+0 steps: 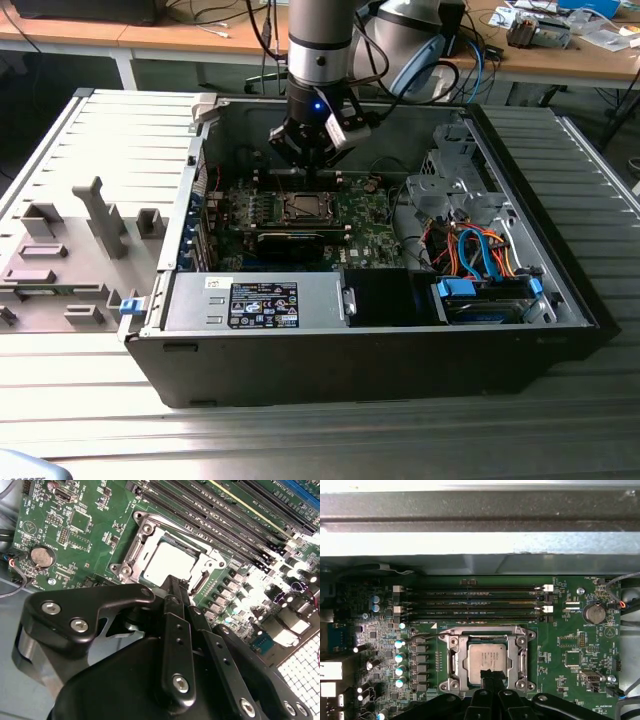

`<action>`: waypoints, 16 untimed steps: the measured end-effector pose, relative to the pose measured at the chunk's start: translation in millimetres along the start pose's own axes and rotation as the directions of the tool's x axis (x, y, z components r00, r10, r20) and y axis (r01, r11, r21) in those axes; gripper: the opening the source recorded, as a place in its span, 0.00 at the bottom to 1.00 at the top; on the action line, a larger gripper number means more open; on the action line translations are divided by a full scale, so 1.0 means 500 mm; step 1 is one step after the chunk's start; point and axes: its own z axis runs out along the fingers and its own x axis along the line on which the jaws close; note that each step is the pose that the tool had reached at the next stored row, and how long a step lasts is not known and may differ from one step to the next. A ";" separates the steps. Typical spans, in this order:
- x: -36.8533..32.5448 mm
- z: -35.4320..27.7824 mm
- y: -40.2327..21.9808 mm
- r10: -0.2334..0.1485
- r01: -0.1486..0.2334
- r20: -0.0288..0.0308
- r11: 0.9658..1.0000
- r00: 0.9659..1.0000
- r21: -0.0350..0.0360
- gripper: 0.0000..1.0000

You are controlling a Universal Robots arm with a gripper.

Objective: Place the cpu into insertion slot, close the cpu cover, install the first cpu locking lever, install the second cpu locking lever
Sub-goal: 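Install the first cpu locking lever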

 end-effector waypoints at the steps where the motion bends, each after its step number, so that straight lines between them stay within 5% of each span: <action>1: 0.000 0.000 0.000 0.000 0.000 0.000 1.000 1.000 0.000 0.11; 16: 0.008 0.000 0.001 0.000 0.000 0.000 1.000 1.000 0.000 0.11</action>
